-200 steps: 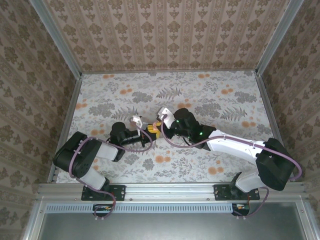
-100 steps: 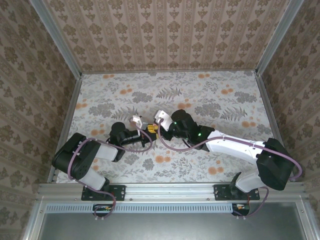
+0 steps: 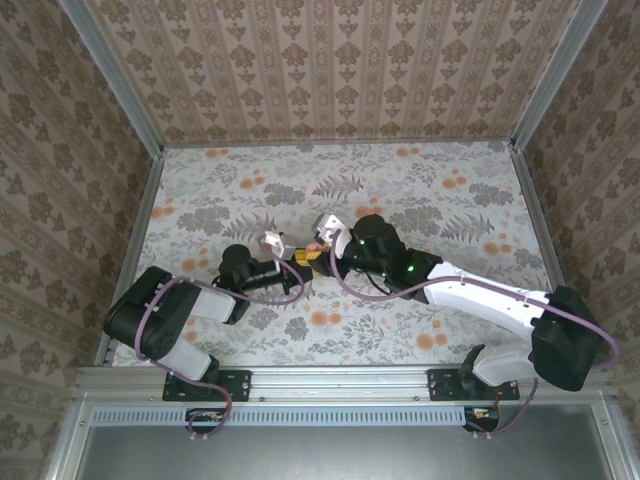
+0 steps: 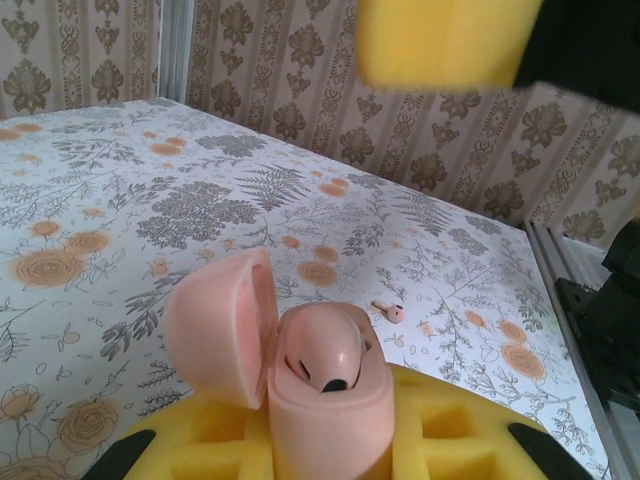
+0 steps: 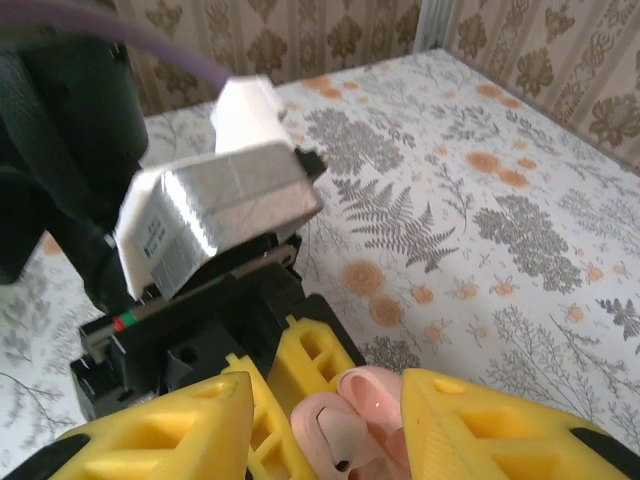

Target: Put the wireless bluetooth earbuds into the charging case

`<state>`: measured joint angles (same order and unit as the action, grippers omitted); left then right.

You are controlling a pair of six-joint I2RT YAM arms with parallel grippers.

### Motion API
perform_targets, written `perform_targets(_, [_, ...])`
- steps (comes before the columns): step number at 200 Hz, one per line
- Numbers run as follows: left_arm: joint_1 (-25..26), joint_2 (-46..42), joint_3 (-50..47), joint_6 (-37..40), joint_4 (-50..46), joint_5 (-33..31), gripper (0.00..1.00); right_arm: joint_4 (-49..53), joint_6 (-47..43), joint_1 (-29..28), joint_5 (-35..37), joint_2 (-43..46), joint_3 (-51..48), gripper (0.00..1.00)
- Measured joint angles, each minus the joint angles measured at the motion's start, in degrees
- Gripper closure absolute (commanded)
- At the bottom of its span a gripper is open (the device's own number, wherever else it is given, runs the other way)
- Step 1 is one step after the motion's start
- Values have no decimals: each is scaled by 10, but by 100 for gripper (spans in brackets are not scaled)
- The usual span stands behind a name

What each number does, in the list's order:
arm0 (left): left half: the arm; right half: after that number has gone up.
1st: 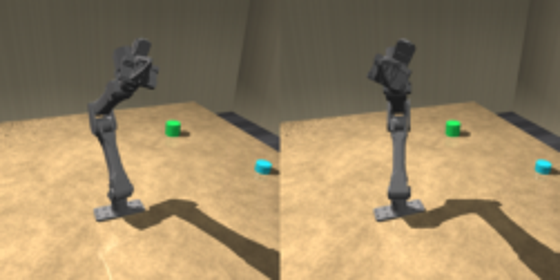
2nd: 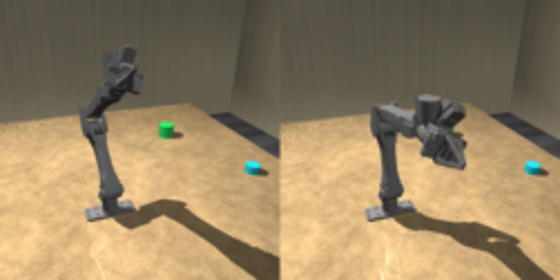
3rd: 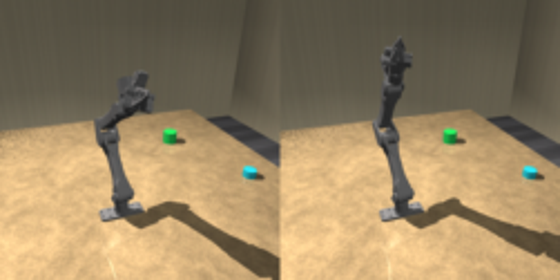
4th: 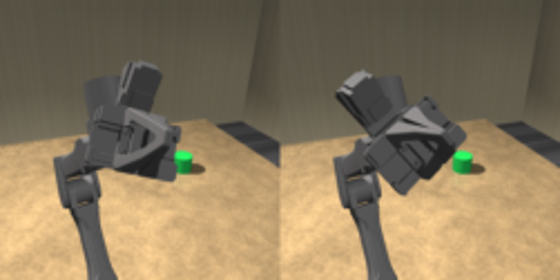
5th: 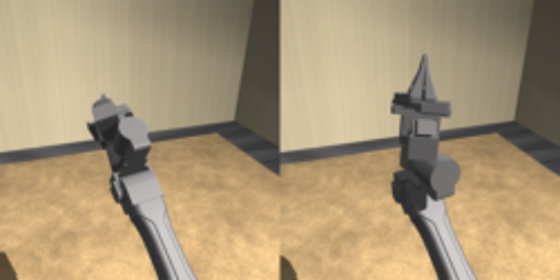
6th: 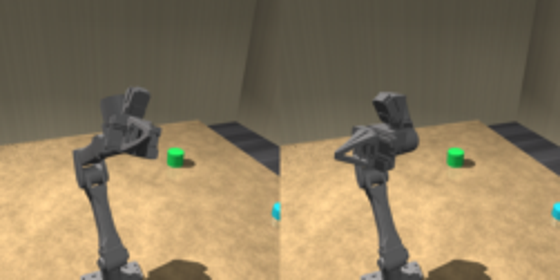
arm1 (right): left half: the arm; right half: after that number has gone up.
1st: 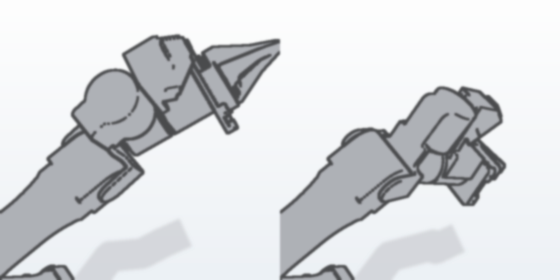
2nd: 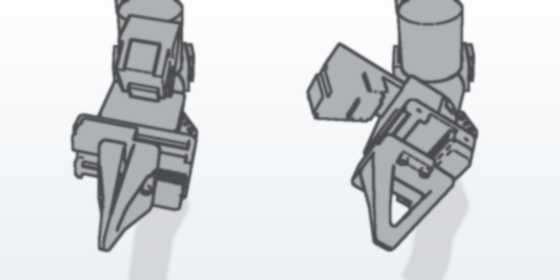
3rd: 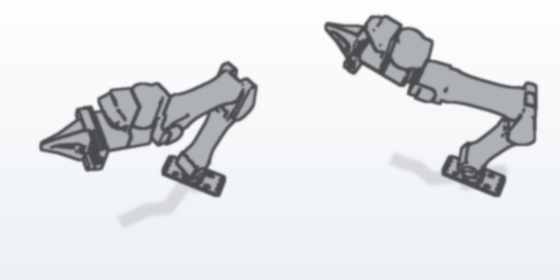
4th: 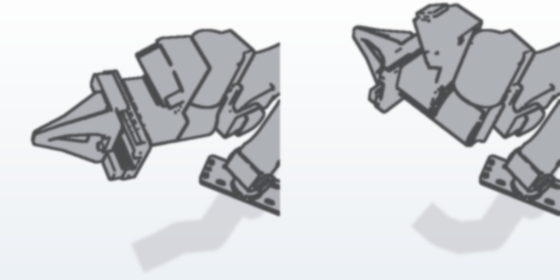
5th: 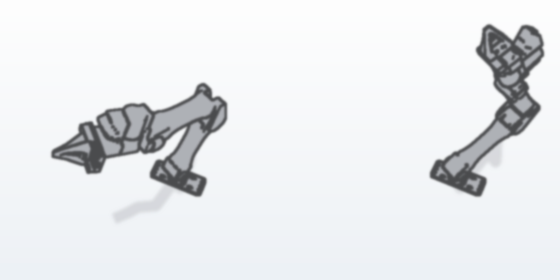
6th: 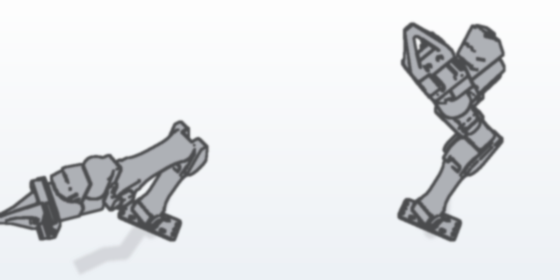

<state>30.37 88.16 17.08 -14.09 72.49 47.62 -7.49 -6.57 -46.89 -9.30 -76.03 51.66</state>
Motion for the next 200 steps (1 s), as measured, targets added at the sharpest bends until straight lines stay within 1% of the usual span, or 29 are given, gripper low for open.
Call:
perform_targets(17, [4, -8, -9, 10, 0, -3, 84, -1, 28, 25, -38, 21, -5, 56])
perform_targets(53, [11, -26, -22, 32, 0, -8, 84, -2, 102, 82, -134, 43, -23, 59])
perform_targets(69, [15, -32, -24, 42, 0, -10, 84, -1, 133, 91, -167, 43, -28, 61])
perform_targets(94, [19, -35, -25, 55, 0, -11, 84, 0, 174, 92, -210, 43, -34, 63])
perform_targets(143, [22, -35, -25, 64, 0, -12, 84, 0, 223, 92, -238, 38, -39, 69])
perform_targets(200, [23, -35, -25, 64, 0, -16, 84, 5, 250, 92, -238, -7, -39, 71])
